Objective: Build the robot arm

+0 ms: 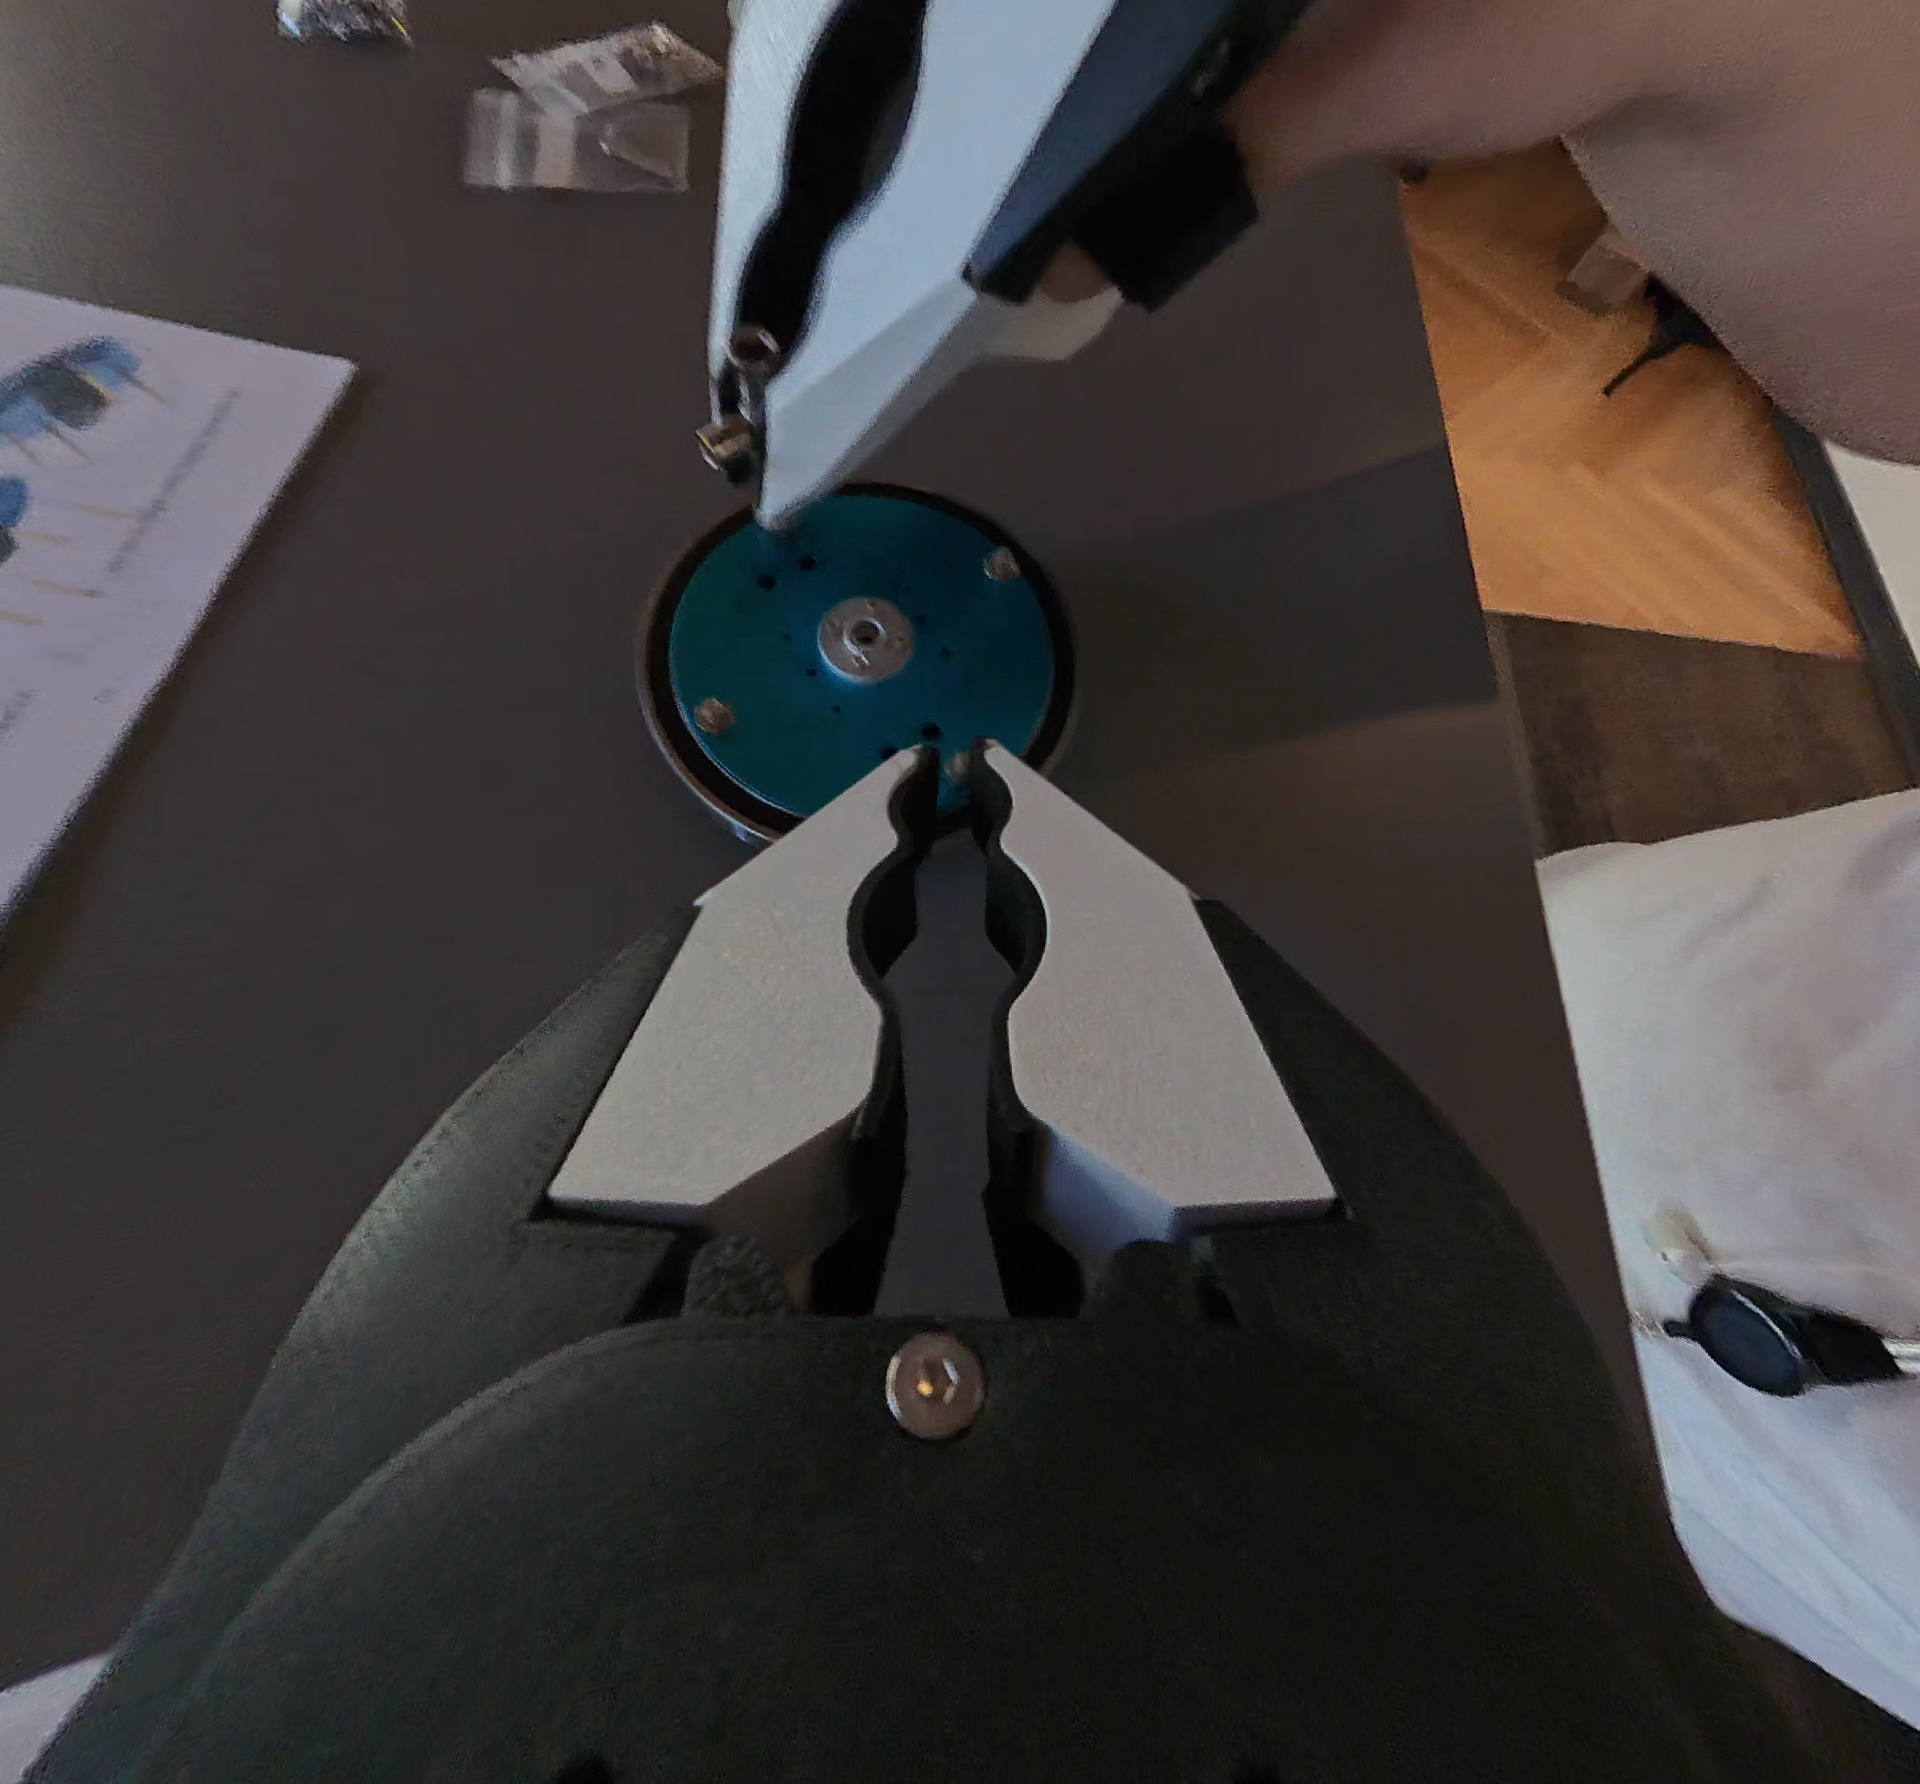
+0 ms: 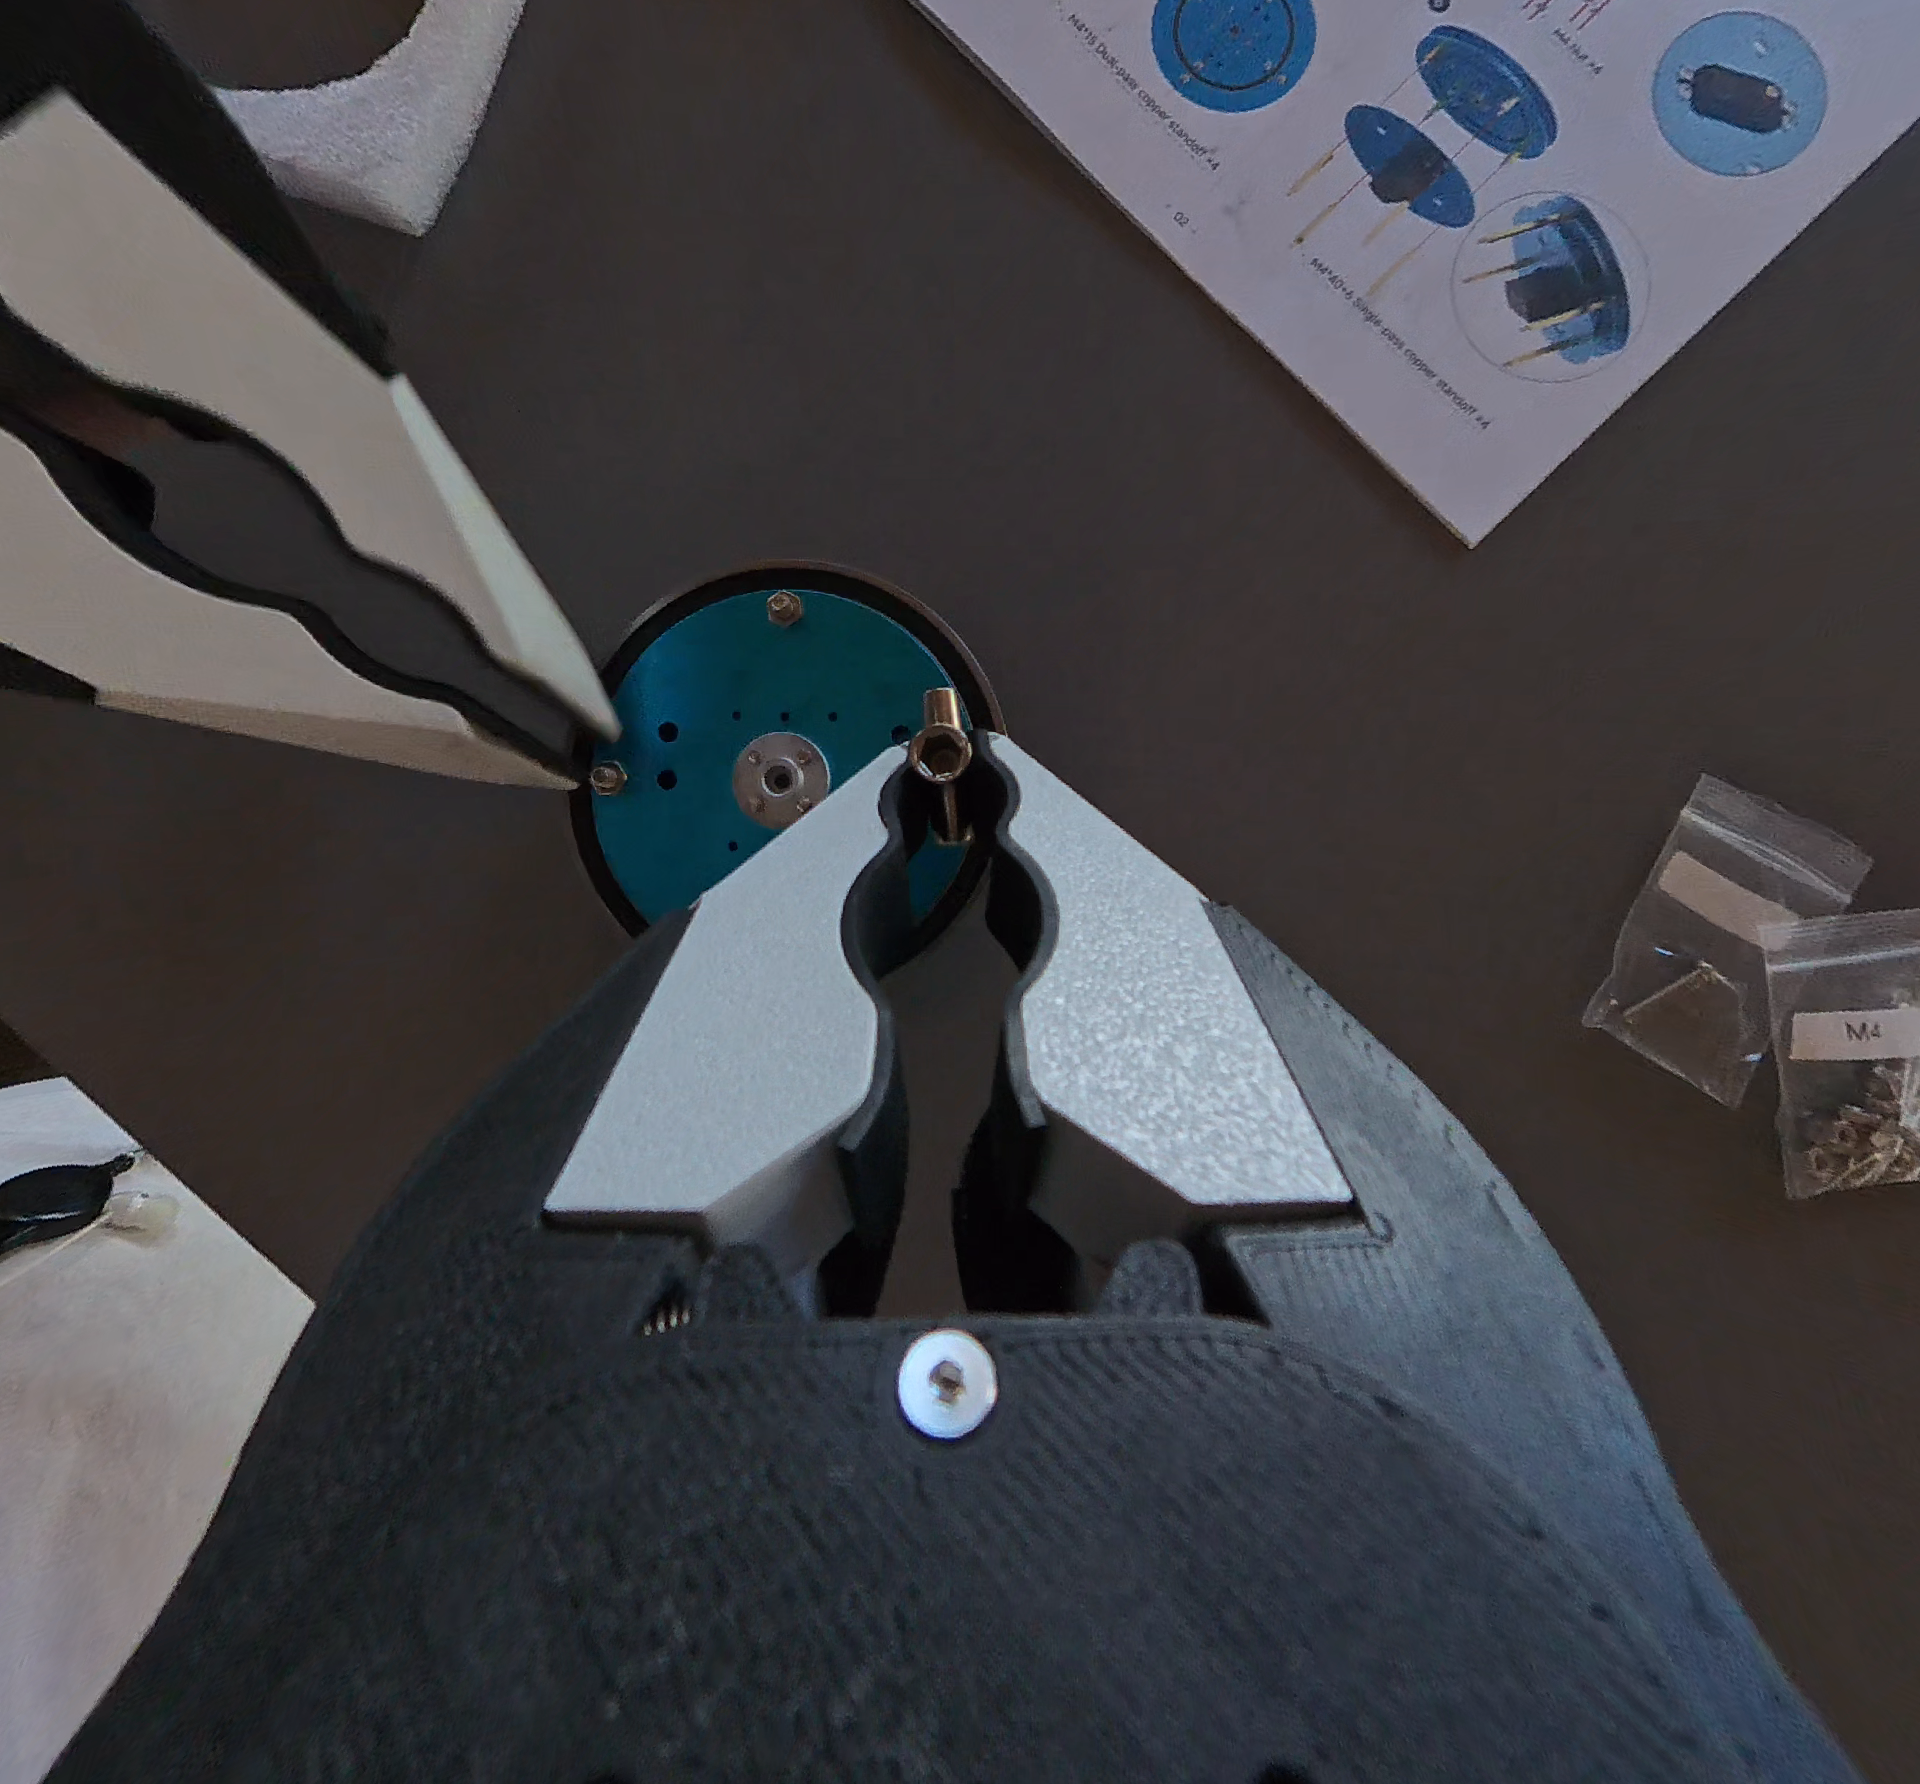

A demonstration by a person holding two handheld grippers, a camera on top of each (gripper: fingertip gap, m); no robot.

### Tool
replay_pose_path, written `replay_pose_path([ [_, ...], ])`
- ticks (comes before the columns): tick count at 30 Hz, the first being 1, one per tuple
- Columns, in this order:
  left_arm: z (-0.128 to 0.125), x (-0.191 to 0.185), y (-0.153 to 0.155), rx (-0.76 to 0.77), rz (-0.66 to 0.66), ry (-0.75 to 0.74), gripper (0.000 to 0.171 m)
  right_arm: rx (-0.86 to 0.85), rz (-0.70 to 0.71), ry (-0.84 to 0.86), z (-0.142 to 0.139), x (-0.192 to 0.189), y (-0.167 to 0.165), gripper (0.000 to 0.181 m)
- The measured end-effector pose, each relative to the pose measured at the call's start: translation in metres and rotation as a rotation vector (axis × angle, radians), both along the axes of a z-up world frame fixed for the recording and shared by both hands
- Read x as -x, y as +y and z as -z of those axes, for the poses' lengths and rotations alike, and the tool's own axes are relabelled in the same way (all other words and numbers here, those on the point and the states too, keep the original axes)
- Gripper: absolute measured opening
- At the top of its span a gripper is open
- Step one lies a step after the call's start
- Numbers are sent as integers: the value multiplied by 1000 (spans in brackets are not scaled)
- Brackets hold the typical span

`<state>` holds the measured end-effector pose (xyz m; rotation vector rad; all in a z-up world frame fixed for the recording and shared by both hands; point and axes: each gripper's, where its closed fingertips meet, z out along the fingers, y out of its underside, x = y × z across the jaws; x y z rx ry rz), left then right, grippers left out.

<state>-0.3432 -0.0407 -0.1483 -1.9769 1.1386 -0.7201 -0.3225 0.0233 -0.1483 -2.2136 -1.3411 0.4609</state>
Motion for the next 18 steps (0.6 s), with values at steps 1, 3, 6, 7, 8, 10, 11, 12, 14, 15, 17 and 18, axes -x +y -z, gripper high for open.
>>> replay_pose_path([
  [1,-7,1,8,-28,-18,-22,12,-4,-4,-9,0,0,0,7],
  [3,-15,10,29,-55,-70,-34,16,-19,-14,-23,0,0,0,7],
  [6,-6,17,45,-34,-55,12,24,-22,-15,-26,0,0,0,8],
  [7,-4,12,47,-34,-32,-5,27,-19,-15,-22,0,0,0,7],
  [8,-3,8,47,-36,-11,-17,25,-14,-14,-16,0,1,0,7],
  [10,5,10,55,-75,-29,36,12,-8,-15,-7,0,1,1,7],
  [11,7,8,52,-79,-5,42,2,-8,-15,-5,0,1,2,7],
  [12,6,8,52,-78,-15,46,0,-9,-19,-5,0,2,2,7],
  [14,6,10,51,-66,-35,54,0,-13,-31,-1,0,5,3,7],
  [15,6,12,50,-53,-48,51,0,-11,-36,1,0,8,4,7],
  [17,6,15,48,1,-97,26,0,-11,-43,4,0,13,6,7],
  [18,6,15,45,24,-121,5,0,-10,-46,5,0,16,7,7],
])
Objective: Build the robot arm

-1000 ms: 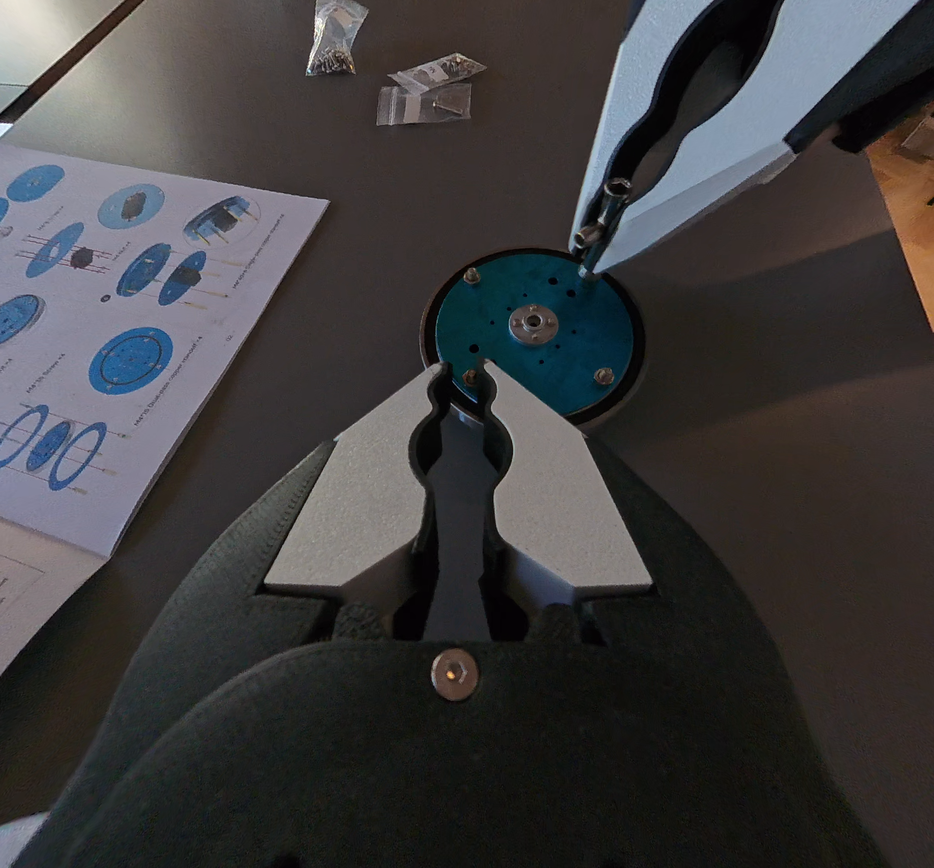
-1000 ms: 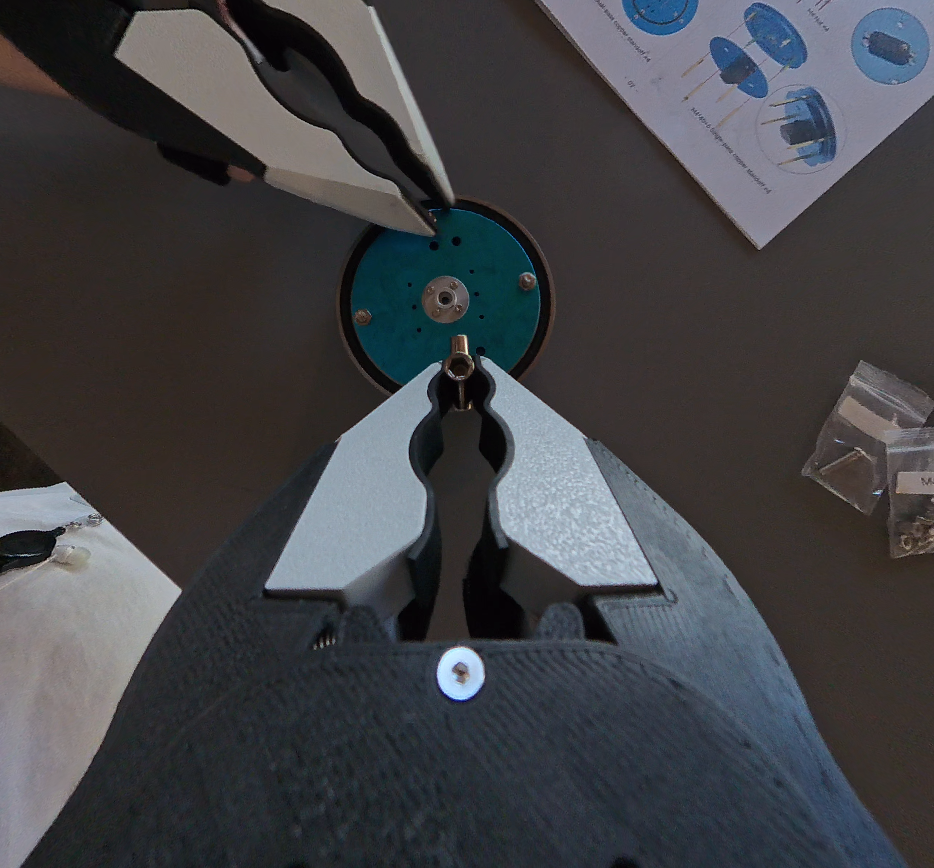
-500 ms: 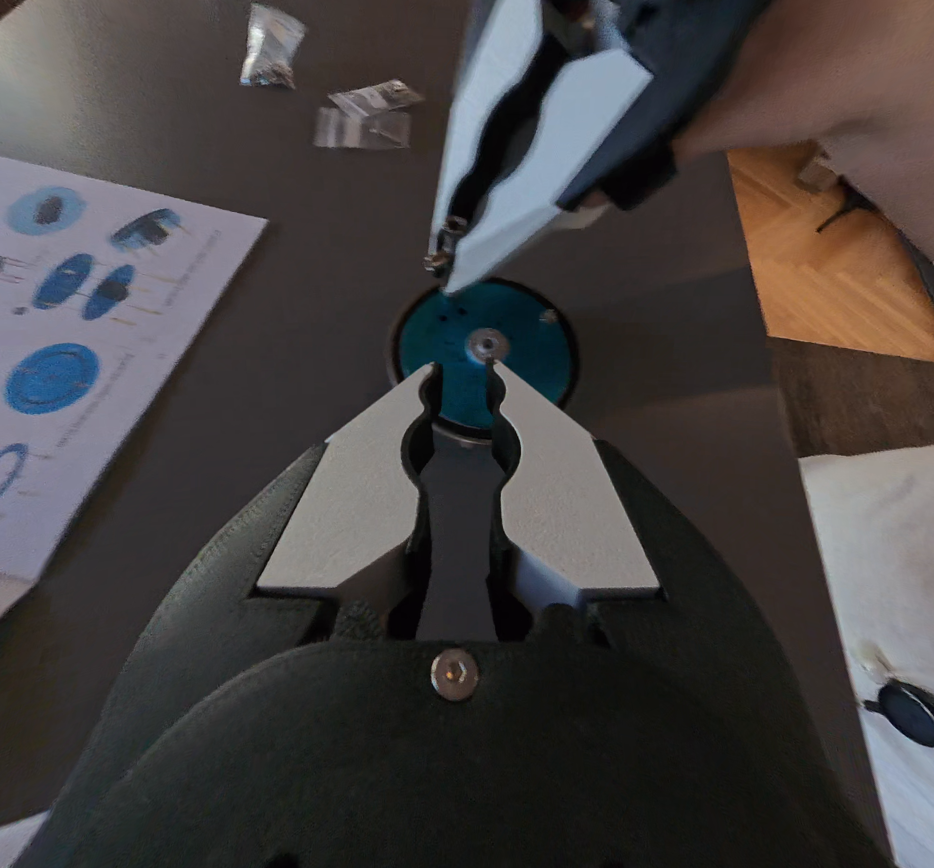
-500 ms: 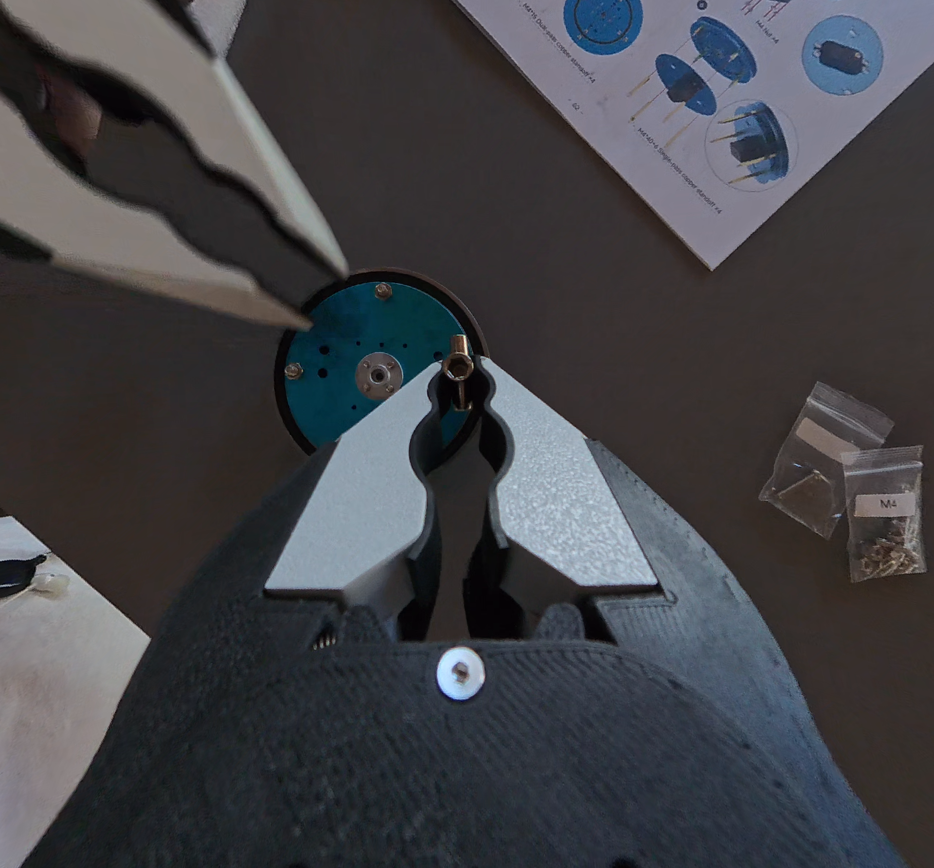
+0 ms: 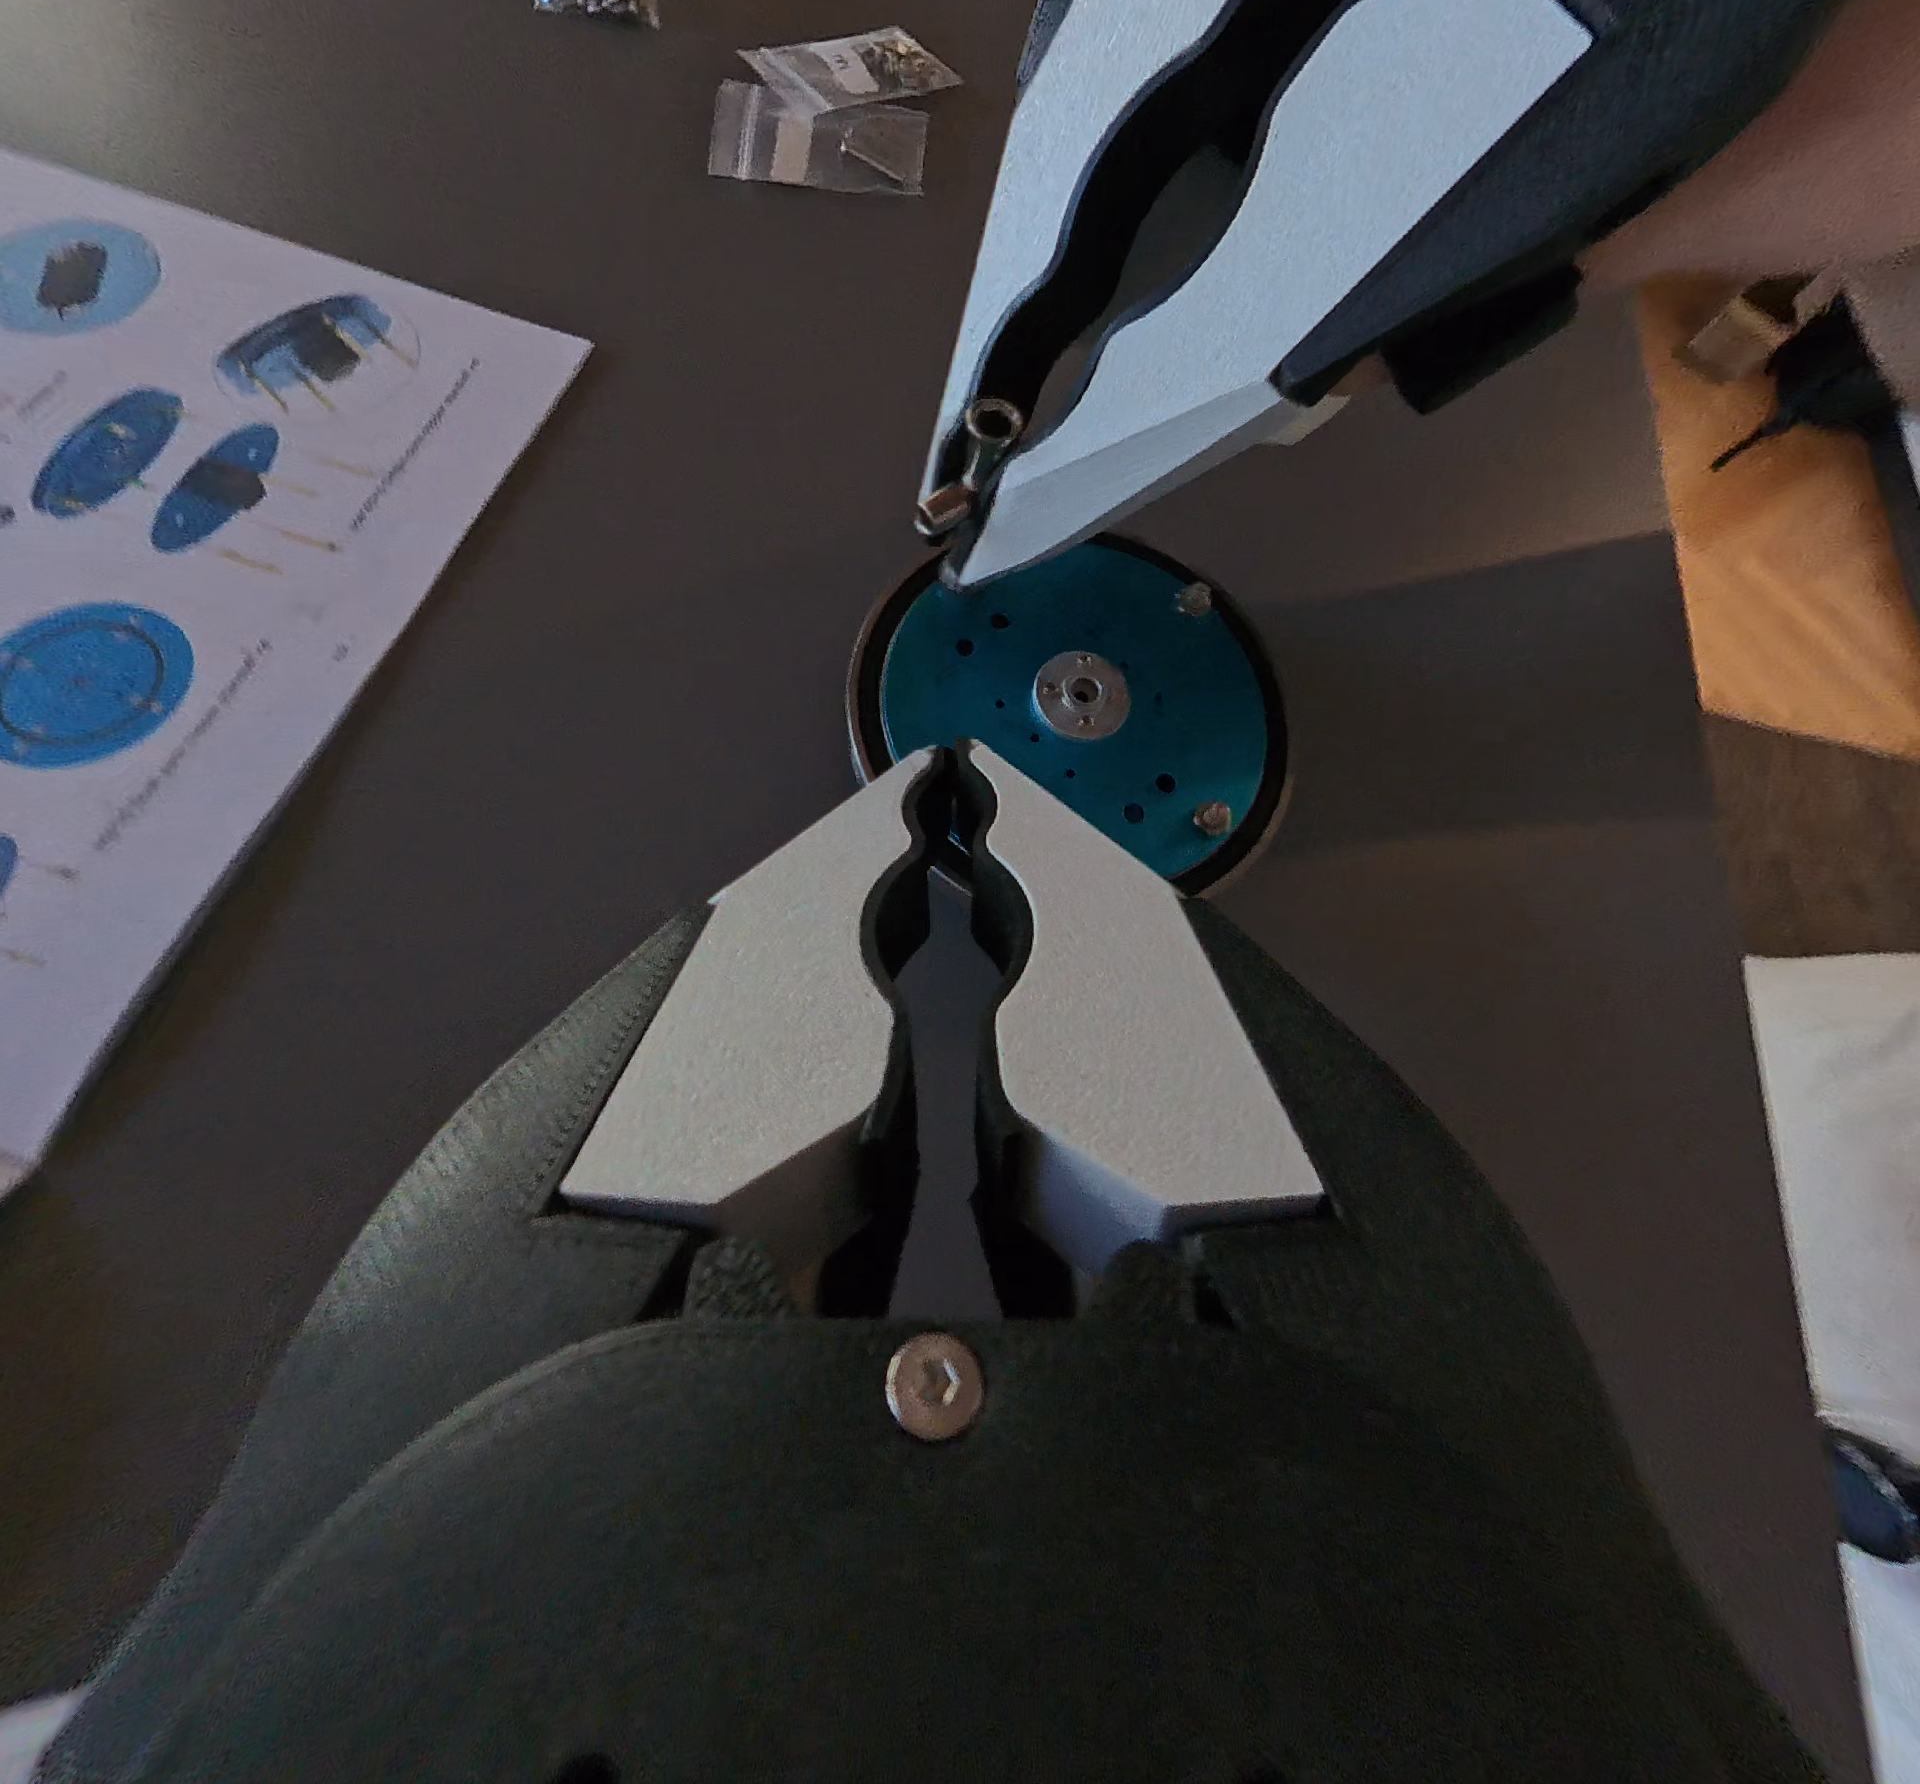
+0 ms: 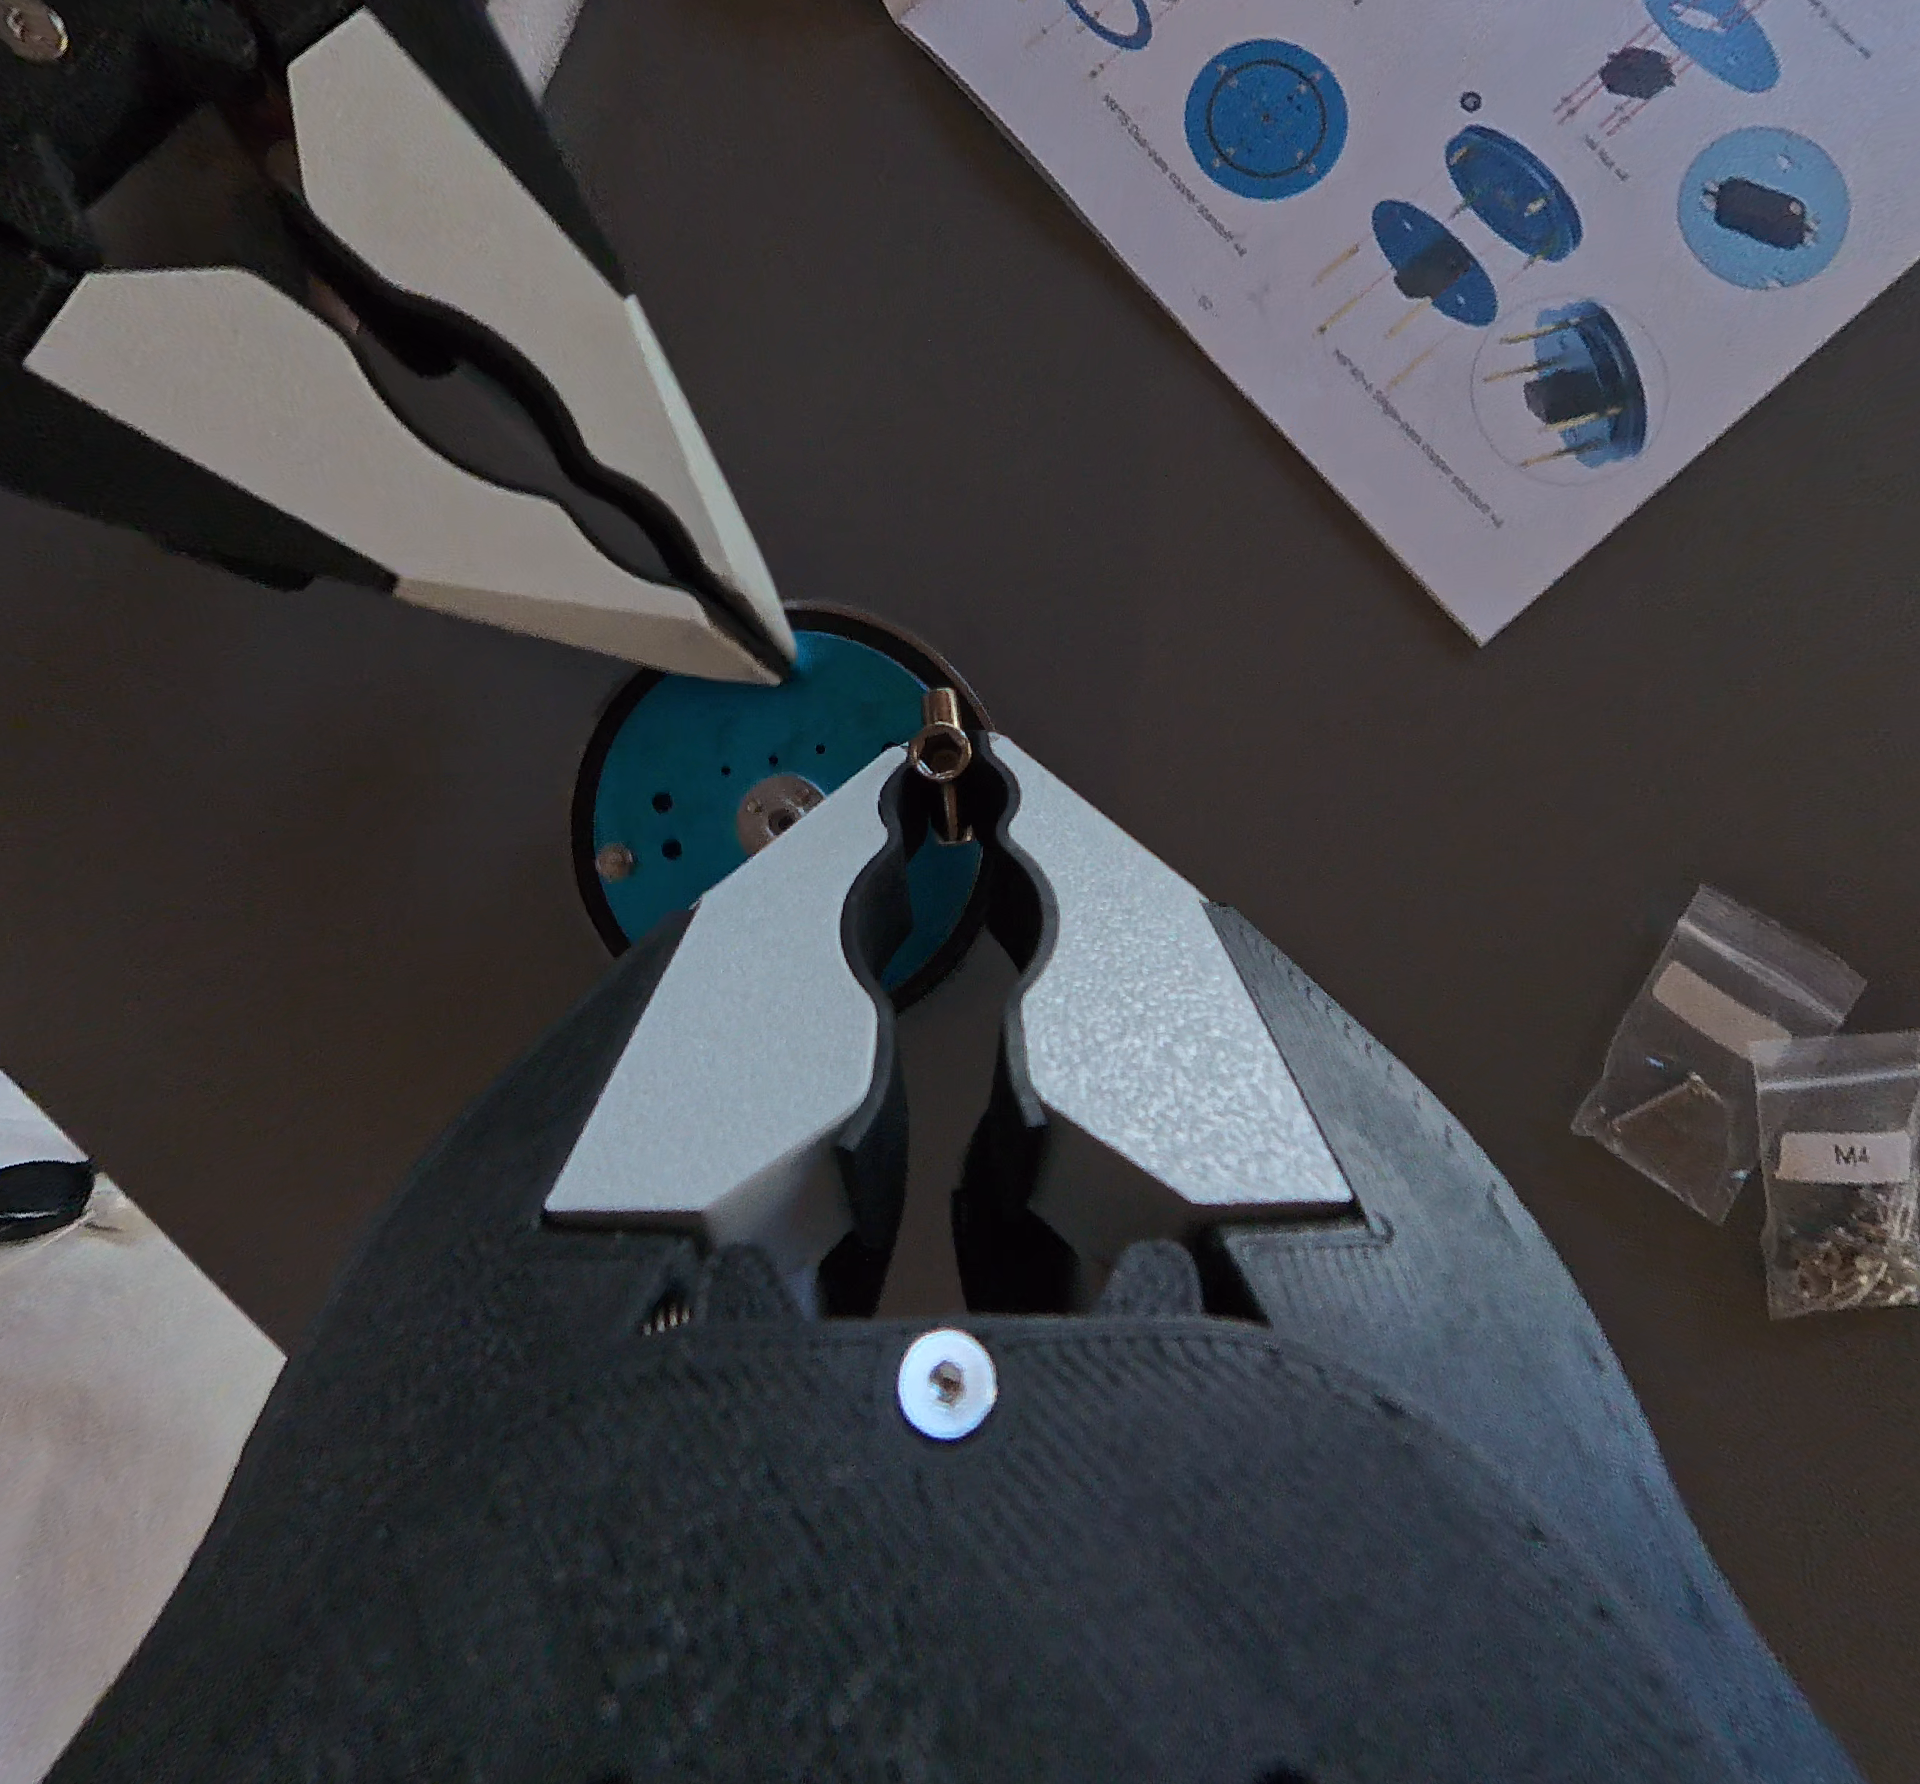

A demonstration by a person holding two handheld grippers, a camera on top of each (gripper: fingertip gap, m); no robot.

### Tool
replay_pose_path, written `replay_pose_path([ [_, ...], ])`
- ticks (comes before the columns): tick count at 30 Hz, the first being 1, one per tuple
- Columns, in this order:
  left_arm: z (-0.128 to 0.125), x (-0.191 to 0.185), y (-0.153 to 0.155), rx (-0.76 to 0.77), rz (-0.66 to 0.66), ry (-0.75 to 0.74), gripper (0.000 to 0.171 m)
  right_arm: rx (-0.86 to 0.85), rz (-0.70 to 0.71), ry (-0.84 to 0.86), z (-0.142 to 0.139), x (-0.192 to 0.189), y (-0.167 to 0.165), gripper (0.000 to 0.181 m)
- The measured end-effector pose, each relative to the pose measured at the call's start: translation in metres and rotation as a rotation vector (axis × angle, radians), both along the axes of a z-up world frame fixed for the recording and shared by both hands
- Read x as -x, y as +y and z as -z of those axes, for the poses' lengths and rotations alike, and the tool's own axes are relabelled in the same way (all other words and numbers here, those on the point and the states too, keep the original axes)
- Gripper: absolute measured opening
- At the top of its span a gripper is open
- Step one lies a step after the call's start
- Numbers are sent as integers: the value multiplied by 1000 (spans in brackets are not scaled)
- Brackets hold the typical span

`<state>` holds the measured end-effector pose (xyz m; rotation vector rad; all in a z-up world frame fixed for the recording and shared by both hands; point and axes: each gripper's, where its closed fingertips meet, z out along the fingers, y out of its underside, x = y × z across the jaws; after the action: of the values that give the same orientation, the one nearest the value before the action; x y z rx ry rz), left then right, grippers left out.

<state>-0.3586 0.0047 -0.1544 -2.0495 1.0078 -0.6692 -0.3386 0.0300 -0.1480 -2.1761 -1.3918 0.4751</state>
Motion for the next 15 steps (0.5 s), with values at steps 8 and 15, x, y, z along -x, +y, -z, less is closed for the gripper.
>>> replay_pose_path([
  [8,-2,-31,-29,237,-33,-297,0,-5,-33,6,0,28,2,8],
  [15,-33,32,-1,10,-119,-222,9,-12,-72,-12,0,36,0,8],
])
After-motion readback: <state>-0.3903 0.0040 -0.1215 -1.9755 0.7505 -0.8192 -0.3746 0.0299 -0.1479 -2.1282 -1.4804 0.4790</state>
